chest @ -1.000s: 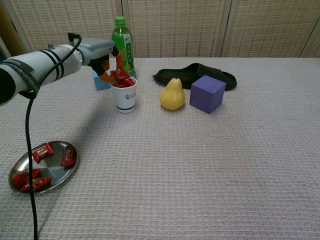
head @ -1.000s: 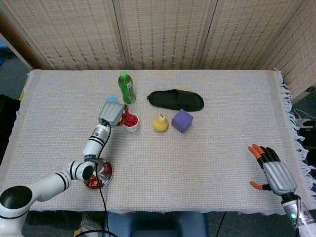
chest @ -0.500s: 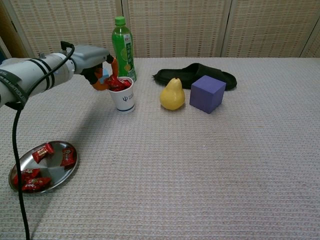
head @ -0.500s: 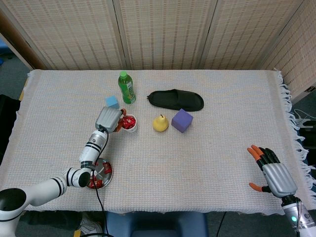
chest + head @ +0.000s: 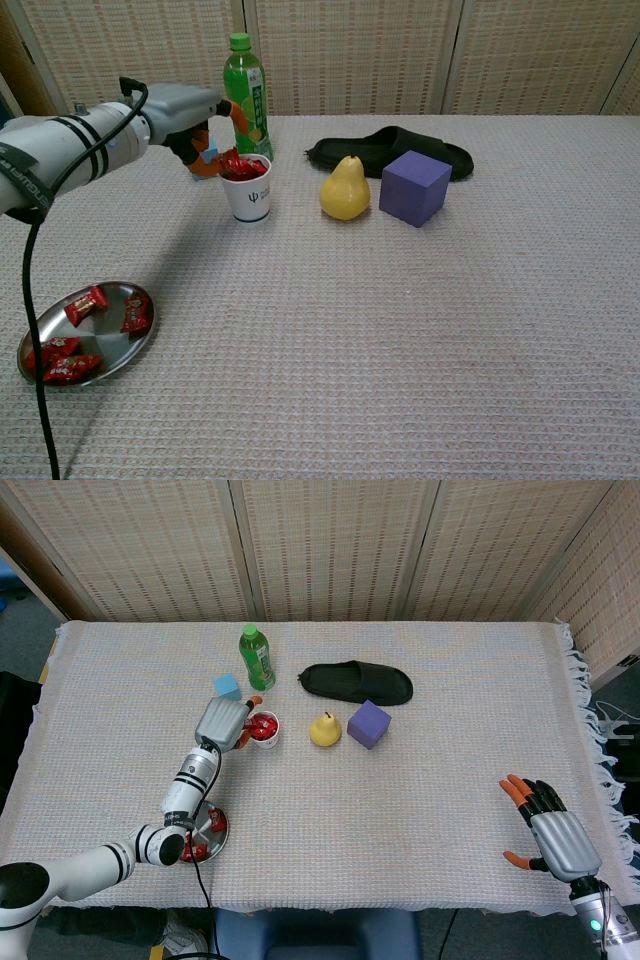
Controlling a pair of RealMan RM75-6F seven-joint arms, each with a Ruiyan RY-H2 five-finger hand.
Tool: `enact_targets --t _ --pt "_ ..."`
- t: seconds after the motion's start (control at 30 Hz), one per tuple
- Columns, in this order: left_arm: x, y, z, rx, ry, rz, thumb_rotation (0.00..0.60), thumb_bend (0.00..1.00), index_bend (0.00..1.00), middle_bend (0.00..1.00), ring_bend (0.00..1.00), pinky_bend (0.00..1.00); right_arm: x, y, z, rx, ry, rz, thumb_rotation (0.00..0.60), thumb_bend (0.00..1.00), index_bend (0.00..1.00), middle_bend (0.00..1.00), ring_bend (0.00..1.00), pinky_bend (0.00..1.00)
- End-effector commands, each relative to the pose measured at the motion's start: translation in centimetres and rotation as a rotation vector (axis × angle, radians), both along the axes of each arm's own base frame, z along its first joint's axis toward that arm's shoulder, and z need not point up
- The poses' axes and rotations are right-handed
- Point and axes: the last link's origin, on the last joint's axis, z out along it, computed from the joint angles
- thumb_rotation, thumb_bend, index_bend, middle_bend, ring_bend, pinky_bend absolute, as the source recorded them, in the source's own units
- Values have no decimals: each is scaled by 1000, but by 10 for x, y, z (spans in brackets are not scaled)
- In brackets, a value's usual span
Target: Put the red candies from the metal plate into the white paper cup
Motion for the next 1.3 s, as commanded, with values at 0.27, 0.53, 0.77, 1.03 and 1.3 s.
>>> enact_targets --t 0.27,0.53,0.77,1.03,1.3 --pt "-8 -8 21 18 -55 14 600 388 138 979 1000 1000 1 4 3 -10 -7 14 600 50 0 0 0 0" --pt "-11 -15 28 30 -62 18 600 389 125 942 985 1000 5 9 2 -8 -7 35 600 51 0 0 0 0" --pt "-42 -110 60 -102 -190 -46 600 386 75 499 531 777 6 14 10 -41 -14 62 600 50 0 0 0 0" --pt "-160 -246 115 68 -329 35 600 367 65 92 16 187 10 27 8 -74 9 99 600 50 0 0 0 0" --pt "-218 -280 131 179 -287 104 600 372 37 22 0 144 15 38 6 -89 18 122 600 49 0 0 0 0"
